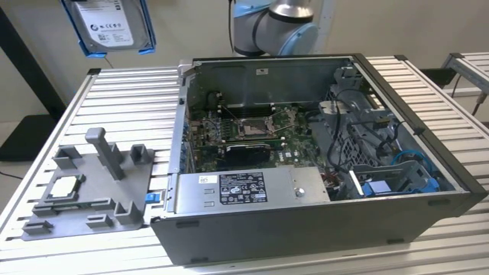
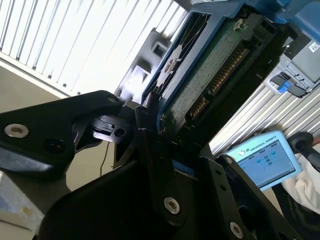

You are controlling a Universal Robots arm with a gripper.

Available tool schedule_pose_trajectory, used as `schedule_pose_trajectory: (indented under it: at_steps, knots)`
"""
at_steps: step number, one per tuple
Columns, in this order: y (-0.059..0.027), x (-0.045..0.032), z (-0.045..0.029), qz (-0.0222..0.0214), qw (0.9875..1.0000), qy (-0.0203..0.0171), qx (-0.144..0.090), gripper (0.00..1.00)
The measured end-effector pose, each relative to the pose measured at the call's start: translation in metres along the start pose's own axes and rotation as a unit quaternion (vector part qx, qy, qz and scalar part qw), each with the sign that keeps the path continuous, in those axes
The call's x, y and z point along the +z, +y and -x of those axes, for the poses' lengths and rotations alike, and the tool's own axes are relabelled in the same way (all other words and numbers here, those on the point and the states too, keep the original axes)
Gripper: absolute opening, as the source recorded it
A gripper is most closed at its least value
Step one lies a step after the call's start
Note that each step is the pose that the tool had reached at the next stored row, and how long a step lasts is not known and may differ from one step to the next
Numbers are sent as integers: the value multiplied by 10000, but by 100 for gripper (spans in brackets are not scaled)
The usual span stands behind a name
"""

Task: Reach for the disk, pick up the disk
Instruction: 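Pick up the disk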

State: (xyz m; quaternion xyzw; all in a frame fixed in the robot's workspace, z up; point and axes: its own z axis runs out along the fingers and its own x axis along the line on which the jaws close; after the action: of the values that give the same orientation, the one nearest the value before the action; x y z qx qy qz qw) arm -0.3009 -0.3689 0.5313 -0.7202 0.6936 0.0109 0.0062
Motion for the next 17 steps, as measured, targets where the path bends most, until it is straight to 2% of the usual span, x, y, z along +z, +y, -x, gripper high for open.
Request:
schedule_pose_trajectory:
  at_steps: [17]
  knots:
    - [-427, -3, -16, 0, 10000, 0, 0, 0]
